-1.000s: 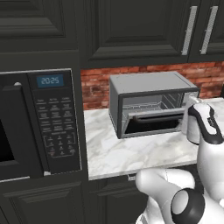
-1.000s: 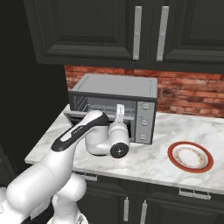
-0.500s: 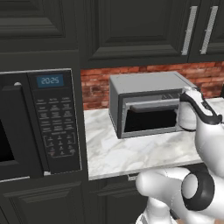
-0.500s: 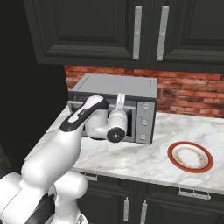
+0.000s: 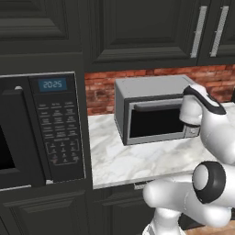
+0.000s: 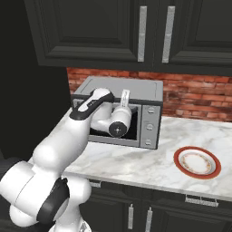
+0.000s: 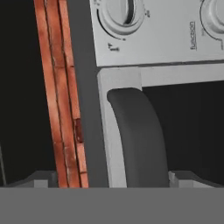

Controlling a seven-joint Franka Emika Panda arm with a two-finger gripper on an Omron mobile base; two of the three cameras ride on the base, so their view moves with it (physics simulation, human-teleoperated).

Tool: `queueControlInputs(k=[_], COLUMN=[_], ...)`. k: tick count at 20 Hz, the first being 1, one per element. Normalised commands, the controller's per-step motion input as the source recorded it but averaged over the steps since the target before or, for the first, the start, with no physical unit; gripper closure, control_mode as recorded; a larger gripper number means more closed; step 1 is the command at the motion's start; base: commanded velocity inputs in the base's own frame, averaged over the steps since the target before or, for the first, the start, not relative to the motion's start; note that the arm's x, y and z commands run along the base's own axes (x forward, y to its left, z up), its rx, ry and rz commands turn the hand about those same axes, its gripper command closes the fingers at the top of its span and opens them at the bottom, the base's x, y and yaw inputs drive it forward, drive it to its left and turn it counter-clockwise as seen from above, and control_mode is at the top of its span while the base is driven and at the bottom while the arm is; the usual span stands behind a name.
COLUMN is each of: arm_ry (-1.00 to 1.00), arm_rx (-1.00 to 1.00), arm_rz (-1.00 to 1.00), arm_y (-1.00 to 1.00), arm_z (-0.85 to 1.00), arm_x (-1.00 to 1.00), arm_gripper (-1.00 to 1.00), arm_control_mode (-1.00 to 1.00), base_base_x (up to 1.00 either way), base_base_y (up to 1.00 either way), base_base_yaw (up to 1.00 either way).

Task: Pick up the bagel from the plate, place it on the toaster oven rack, close the door, and set the timer.

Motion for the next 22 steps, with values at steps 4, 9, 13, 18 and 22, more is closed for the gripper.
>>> queueControlInputs(k=[4, 9, 13, 18, 22], arm_ry=[0.00, 0.00, 0.01, 0.14, 0.22], arm_rx=[0.00, 0.00, 0.00, 0.00, 0.00], arm_rz=[-0.04, -0.01, 0.00, 0.00, 0.00], arm_y=[0.01, 0.00, 0.00, -0.03, -0.11], arm_z=[0.67, 0.75, 0.90, 0.99, 0.89], arm_x=[0.45, 0.36, 0.24, 0.06, 0.00], arm_gripper=[-1.00, -1.00, -1.00, -1.00, -1.00], arm_control_mode=[-1.00, -1.00, -1.00, -1.00, -1.00], base_base_x=[0.00, 0.00, 0.00, 0.00, 0.00], base_base_y=[0.00, 0.00, 0.00, 0.00, 0.00], base_base_yaw=[0.00, 0.00, 0.00, 0.00, 0.00])
